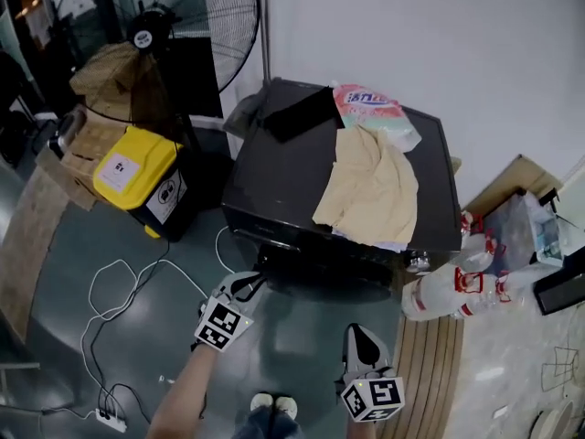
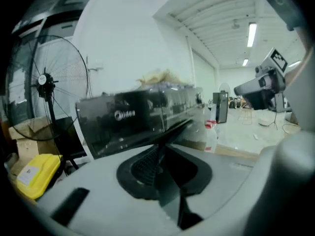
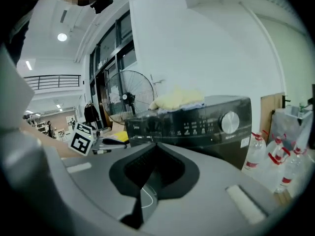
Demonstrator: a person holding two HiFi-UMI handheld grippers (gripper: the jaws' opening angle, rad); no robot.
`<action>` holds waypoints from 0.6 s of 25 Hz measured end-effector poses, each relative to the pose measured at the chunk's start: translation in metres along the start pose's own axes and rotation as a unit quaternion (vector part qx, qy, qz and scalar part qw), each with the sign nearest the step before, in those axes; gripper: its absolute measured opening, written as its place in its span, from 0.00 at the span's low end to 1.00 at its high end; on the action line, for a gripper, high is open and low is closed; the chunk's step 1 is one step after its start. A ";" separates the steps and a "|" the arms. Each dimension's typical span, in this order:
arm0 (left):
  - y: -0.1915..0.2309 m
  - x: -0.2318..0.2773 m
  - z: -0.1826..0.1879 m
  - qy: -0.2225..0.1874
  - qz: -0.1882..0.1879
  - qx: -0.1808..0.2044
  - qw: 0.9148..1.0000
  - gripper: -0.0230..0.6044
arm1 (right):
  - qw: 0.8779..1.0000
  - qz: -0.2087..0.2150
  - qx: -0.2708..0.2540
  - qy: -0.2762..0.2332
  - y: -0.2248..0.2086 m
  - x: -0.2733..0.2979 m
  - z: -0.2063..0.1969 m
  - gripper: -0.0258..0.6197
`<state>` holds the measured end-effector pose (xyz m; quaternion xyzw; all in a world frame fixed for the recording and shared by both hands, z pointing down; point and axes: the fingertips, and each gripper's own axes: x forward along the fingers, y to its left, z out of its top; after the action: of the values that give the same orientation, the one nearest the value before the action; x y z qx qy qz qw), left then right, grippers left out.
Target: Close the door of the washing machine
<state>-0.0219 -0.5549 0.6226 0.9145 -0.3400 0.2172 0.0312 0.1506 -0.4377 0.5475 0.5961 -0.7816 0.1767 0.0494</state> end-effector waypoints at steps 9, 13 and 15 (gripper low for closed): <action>-0.008 -0.116 0.258 -0.189 0.057 -0.011 0.980 0.04 | 0.986 -0.004 -0.051 -0.159 0.014 -0.074 0.209 0.06; -0.021 -0.160 0.351 -0.247 0.064 0.020 0.967 0.04 | 0.971 -0.006 -0.068 -0.230 0.022 -0.118 0.285 0.06; -0.031 -0.178 0.382 -0.264 0.067 0.036 0.961 0.04 | 0.964 -0.007 -0.074 -0.255 0.027 -0.135 0.310 0.06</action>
<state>0.0213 -0.5009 0.2060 0.9148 -0.3890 -0.0186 -0.1071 0.2047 -0.4126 0.2136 0.6217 -0.7750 -0.0402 -0.1061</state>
